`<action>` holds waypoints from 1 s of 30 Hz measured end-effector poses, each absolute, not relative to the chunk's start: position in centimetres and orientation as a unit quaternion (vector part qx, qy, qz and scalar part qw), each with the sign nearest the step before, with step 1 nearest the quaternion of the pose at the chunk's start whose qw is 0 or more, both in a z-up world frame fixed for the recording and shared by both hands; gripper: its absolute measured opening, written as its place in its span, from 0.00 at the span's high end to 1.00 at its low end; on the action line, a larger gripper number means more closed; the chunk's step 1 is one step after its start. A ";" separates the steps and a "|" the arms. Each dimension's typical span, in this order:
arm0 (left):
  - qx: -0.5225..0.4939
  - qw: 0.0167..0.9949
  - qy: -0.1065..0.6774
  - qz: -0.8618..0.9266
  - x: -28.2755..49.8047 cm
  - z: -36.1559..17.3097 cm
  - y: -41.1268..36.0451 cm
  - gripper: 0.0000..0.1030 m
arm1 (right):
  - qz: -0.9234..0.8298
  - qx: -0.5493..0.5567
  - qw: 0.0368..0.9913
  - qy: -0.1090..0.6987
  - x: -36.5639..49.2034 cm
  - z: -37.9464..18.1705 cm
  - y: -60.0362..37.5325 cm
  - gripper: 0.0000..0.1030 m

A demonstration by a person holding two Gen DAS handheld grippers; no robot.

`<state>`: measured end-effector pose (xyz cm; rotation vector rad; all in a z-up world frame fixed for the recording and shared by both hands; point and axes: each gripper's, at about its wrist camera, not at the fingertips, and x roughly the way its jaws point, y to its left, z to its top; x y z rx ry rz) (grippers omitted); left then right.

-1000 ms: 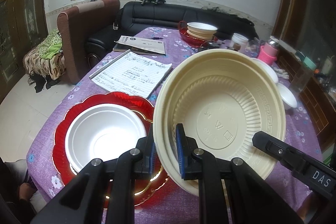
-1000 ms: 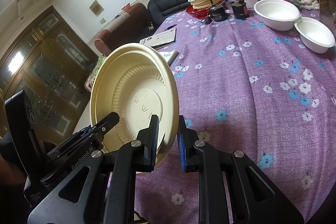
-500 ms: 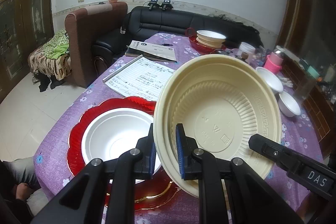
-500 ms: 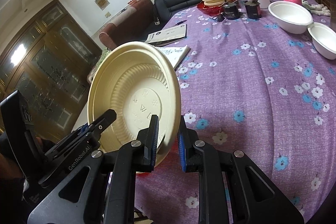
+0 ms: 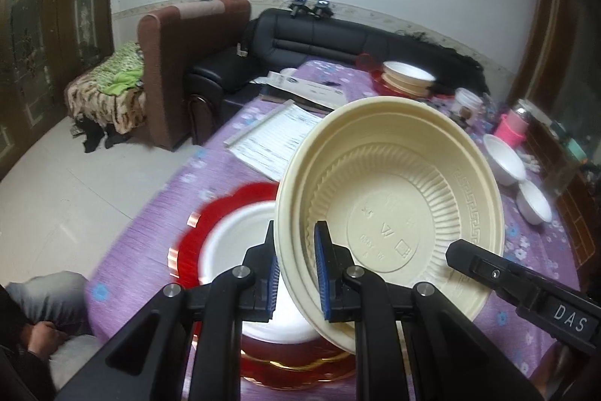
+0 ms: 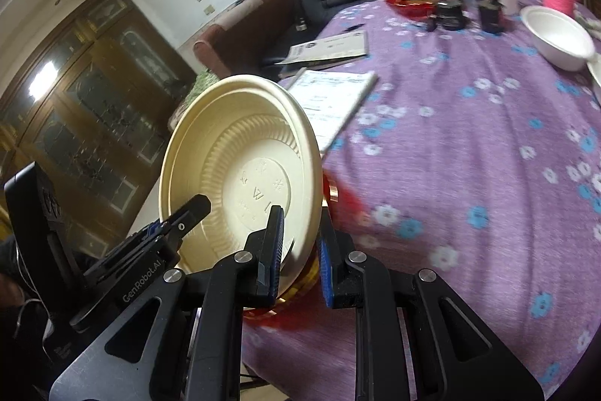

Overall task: Organize plates and bowls
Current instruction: 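Lift the beige bowl and carry it over the red plate stack, then lower the beige bowl onto the white plate and open the right gripper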

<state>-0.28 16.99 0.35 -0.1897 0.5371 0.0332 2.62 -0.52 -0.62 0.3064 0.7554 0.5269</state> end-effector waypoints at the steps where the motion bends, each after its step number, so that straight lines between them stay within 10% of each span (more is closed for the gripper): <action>1: -0.095 0.960 0.263 0.018 -0.4 0.6 17.4 0.85 | 0.259 0.145 0.884 0.361 2.7 -0.4 0.0 0.84; 30: -0.118 0.924 0.358 0.068 2.6 -4.8 21.3 0.83 | 0.267 0.119 0.852 0.435 7.0 -5.7 4.8 0.83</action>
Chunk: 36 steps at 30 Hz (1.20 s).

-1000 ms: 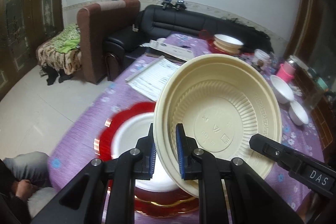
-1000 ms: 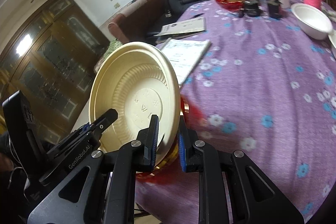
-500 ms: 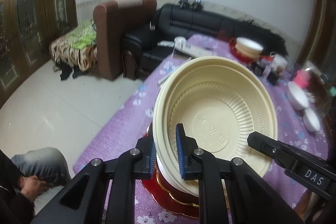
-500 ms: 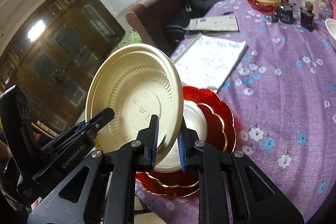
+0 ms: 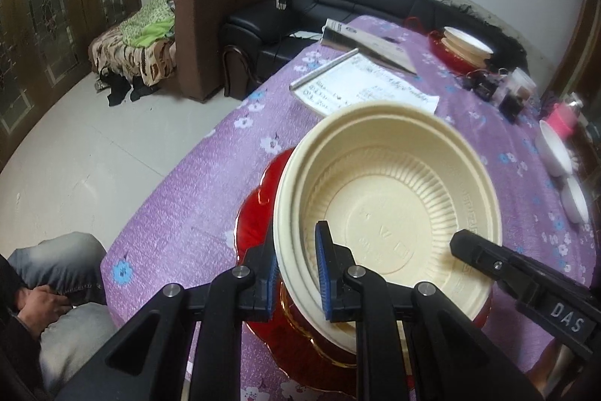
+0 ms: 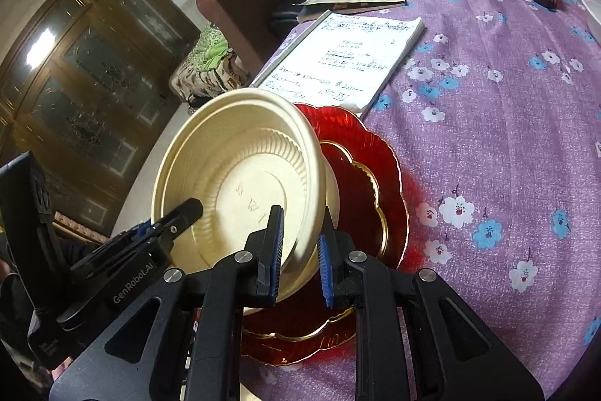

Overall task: Organize plates and bowls
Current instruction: 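Lower the beige bowl onto the white plate and open the right gripper, then move the right gripper to the white paper bowl and grasp its rim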

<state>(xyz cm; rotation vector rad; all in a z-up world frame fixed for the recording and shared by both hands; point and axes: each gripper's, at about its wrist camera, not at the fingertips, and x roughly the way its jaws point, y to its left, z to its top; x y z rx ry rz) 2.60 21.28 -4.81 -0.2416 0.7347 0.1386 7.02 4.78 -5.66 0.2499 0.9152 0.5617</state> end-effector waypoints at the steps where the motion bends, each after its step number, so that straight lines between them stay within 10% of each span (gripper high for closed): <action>1: -0.117 0.922 0.361 0.071 2.7 -4.9 21.3 0.81 | 0.265 0.119 0.852 0.436 7.0 -5.6 4.6 0.83; 21: -0.037 0.966 0.255 -0.019 -0.5 5.6 10.5 0.31 | 0.168 0.168 0.921 0.308 2.7 1.4 -12.6 0.83; 36: 0.027 0.899 0.373 -0.227 13.3 5.6 -15.4 0.28 | -0.045 0.286 0.921 0.260 2.8 2.9 -40.5 0.58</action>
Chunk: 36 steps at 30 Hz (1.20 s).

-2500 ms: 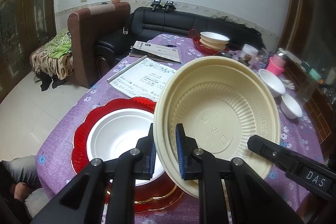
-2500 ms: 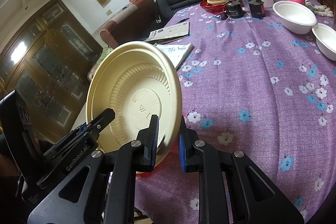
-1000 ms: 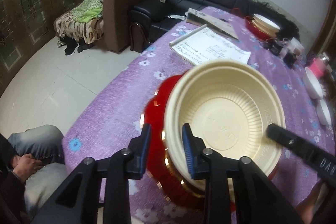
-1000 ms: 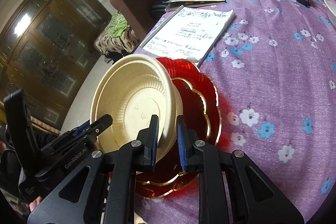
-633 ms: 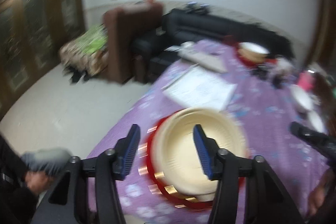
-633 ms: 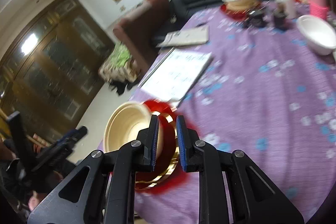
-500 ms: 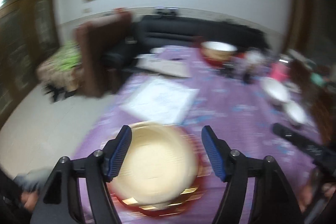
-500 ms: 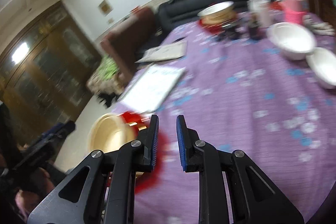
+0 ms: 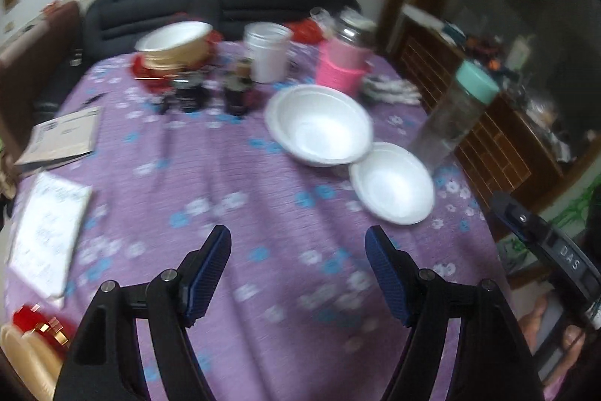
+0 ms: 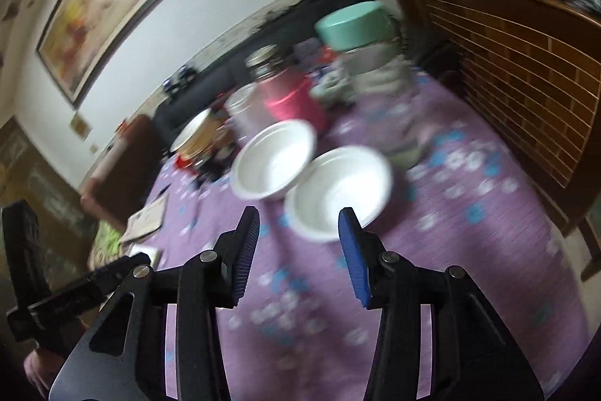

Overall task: Organize plates and bowls
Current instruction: 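Move the right gripper to the white paper bowl and grasp its rim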

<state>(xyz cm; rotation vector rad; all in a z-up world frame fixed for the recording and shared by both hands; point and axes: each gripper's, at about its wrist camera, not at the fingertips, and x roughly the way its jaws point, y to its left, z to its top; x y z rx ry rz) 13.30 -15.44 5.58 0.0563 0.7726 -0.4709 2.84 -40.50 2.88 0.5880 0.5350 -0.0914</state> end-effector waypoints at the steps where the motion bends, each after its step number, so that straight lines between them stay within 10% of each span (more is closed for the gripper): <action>1: 0.031 0.896 0.380 -0.229 14.1 5.2 -16.9 0.28 | -0.053 0.294 0.916 0.266 3.6 2.5 -41.5 0.58; 30: 0.020 0.849 0.479 -0.221 22.1 -2.5 -26.7 0.31 | -0.047 0.388 0.858 0.332 12.5 -6.9 -45.5 0.58; 36: 0.025 0.839 0.491 -0.232 22.3 -3.4 -27.1 0.75 | -0.048 0.376 0.860 0.341 13.2 -7.5 -45.2 0.76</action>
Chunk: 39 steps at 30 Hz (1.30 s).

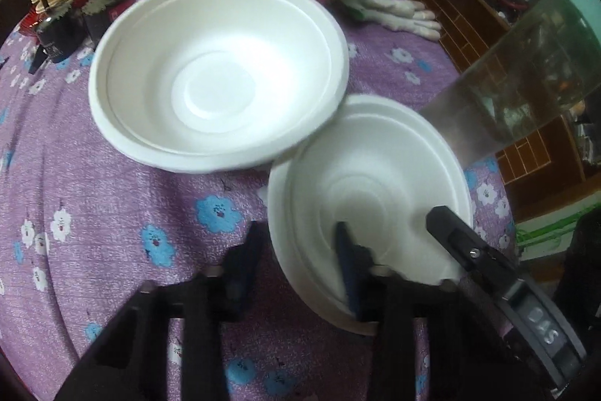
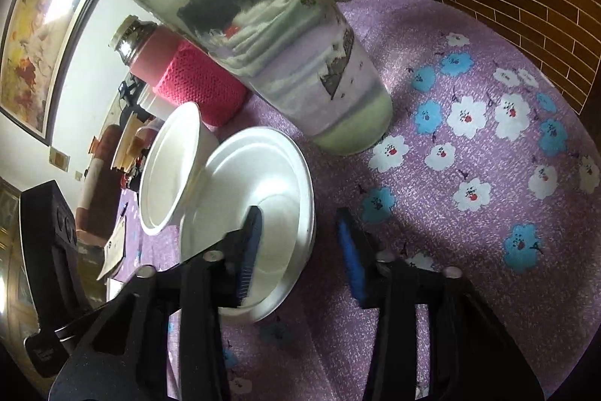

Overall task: Organize plates and bowls
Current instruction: 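Move the right gripper to the white paper bowl and grasp its rim, then lift the white bowl and carry it over the stacked dishes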

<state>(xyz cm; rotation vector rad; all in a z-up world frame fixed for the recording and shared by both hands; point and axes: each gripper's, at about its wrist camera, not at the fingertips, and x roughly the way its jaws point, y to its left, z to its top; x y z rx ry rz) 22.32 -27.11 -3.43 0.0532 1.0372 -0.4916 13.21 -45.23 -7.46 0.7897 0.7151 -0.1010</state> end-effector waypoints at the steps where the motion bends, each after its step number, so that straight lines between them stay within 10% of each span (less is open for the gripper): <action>1: 0.025 0.839 0.491 -0.234 22.3 -3.5 -27.1 0.75 | -0.050 0.375 0.860 0.342 13.3 -7.6 -45.1 0.81; 39: -0.042 0.911 0.376 -0.164 5.9 0.8 -4.5 0.84 | 0.096 0.240 0.908 0.330 1.4 0.4 -23.1 0.91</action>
